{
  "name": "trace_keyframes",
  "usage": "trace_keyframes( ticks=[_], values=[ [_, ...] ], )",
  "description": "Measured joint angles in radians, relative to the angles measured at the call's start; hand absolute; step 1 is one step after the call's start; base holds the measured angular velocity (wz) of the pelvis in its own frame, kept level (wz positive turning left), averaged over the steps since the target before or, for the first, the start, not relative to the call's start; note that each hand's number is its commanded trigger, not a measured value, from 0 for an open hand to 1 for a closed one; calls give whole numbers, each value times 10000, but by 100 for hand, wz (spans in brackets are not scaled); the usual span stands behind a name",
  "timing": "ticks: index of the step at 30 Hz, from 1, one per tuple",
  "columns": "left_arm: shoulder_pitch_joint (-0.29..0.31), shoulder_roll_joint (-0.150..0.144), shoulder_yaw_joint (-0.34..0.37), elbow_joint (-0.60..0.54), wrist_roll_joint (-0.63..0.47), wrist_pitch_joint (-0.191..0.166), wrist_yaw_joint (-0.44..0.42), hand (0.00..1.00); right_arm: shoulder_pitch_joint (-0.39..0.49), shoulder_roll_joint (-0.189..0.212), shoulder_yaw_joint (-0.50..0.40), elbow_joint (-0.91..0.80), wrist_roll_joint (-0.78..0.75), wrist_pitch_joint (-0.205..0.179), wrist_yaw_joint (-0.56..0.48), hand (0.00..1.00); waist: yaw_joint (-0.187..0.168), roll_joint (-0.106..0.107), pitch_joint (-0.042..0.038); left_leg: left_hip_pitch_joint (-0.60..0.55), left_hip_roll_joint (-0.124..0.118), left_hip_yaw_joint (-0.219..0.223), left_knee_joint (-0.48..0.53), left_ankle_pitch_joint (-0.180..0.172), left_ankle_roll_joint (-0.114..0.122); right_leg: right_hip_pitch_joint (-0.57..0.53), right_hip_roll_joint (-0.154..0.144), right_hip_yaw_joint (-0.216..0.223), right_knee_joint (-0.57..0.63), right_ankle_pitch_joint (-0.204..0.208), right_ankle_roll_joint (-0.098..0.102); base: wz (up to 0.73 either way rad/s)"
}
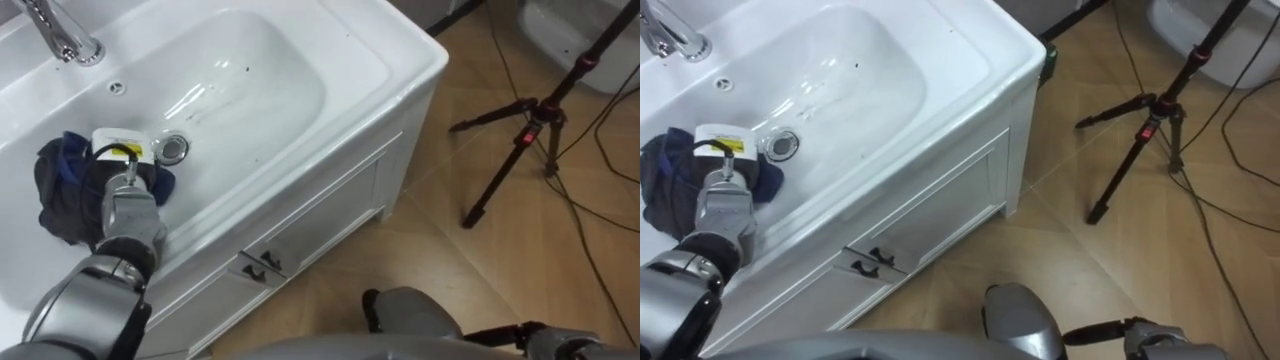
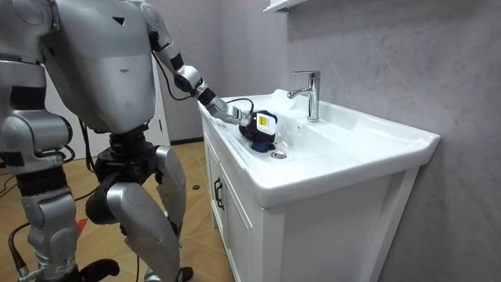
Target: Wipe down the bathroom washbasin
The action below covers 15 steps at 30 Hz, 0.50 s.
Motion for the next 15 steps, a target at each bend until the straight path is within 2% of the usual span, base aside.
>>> trace_keyframes(
  ticks=[4, 6, 9, 12, 15],
  values=[
    [209, 270, 667, 1, -254, -81, 291, 100, 90, -8, -4, -22, -22, 62, 13, 0, 142, -66, 15, -20, -36, -35, -37, -6, -2, -93, -28, -29, 213, -77, 1, 1],
    [232, 282, 914, 6, -629, -103, 427, 100, 105, -28, -3, -22, -121, 119, 53, 0, 189, -73, 6, -3, -42, -85, -35, -6, -3, -50, -50, -101, 220, -83, -18, 9],
    [226, 268, 1210, 4, -1459, -327, 785, 100, 82, -36, 20, -35, 42, 99, 142, 0, 405, -78, -25, 36, -23, -154, -17, -6, -5, 16, -29, -116, 176, -27, -98, 0],
    [221, 229, 1637, 6, -2500, -715, 1148, 100, 78, -37, 45, -59, 114, -32, 210, 0, 640, -74, -33, 181, -20, -159, -76, -9, -9, 146, -12, -131, 157, -33, -103, 1],
    [221, 216, 1968, -9, -4028, -1235, 1661, 100, 46, -38, 121, -105, 92, -170, 215, 0, 813, -72, -64, 174, -54, -299, -86, -5, -17, 164, -34, -259, 189, -52, -132, 12]
  ],
)
